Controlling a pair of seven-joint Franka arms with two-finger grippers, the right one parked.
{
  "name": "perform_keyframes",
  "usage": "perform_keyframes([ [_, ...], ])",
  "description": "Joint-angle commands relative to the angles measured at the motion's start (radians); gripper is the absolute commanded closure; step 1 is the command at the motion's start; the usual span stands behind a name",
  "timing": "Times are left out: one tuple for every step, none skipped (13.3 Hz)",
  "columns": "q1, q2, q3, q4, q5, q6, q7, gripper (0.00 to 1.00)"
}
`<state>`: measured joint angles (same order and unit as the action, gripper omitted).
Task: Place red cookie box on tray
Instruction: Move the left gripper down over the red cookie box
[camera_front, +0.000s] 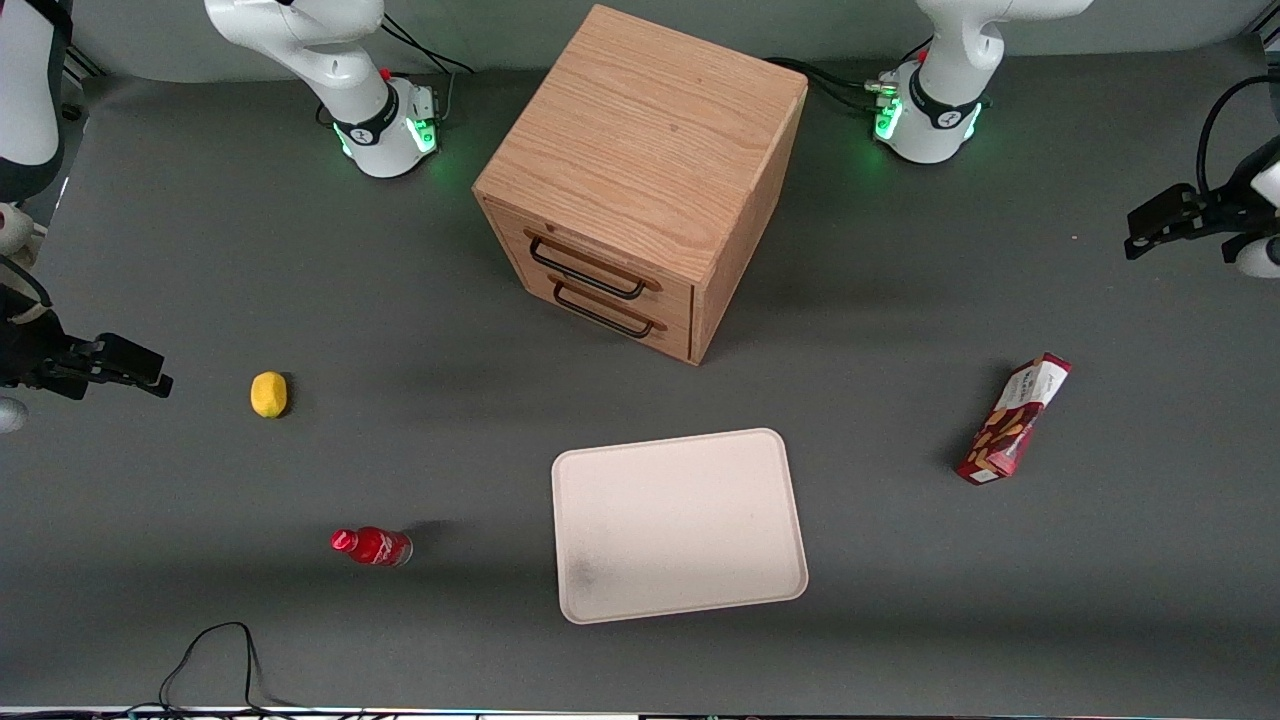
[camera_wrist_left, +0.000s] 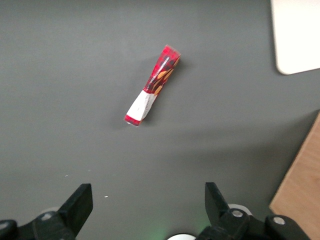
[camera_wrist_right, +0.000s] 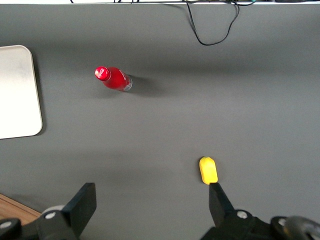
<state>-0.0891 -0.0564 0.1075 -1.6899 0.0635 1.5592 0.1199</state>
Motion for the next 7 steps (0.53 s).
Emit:
perform_keyframes([
  [-0.004,0.096,0.017,-0.036,0.051,0.131,0.143,0.00],
  [-0.003,0.133,0.020,-0.046,0.053,0.184,0.208,0.00],
  [-0.003,0.173,0.035,-0.056,0.053,0.253,0.274,0.00],
  [-0.003,0.202,0.050,-0.088,0.053,0.347,0.340,0.00],
  [0.003,0.214,0.055,-0.156,0.052,0.477,0.389,0.00],
  [0.005,0.225,0.061,-0.233,0.052,0.606,0.414,0.00],
  [0.003,0.260,0.067,-0.278,0.050,0.675,0.419,0.00],
])
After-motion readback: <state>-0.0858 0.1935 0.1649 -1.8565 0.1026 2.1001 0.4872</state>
